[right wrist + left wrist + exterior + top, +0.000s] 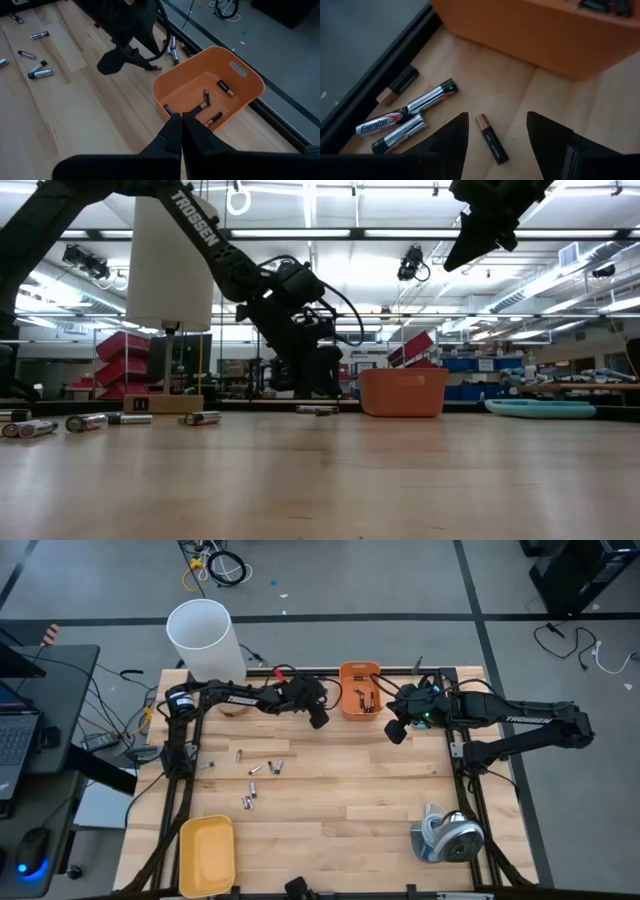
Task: Sort batteries
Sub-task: Put the black battery into the orange bin
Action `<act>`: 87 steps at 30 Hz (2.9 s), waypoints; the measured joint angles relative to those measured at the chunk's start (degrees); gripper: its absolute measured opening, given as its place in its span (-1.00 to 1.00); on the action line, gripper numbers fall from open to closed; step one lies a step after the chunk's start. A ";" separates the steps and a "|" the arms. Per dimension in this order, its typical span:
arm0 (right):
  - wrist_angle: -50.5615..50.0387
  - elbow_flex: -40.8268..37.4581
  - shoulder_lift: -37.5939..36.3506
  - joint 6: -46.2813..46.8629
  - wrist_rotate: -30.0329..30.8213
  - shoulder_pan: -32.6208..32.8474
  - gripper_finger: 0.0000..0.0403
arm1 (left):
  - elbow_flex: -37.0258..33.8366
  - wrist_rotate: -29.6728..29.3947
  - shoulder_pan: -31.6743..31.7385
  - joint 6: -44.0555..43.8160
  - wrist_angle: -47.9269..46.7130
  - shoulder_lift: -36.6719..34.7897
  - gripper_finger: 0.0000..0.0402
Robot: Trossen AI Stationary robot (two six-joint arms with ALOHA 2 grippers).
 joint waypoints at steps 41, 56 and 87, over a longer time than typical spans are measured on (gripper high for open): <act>-0.04 0.00 0.00 -0.04 0.00 0.04 -1.00 | 0.22 -3.62 1.25 5.24 -3.64 3.36 -0.60; -0.07 0.00 0.00 -1.14 0.00 0.04 -1.00 | -0.14 -5.56 2.05 5.93 -4.55 1.99 -0.95; -0.02 0.00 0.00 -1.14 -1.66 0.04 -1.00 | -0.11 14.41 8.61 20.47 -11.96 -4.77 -0.11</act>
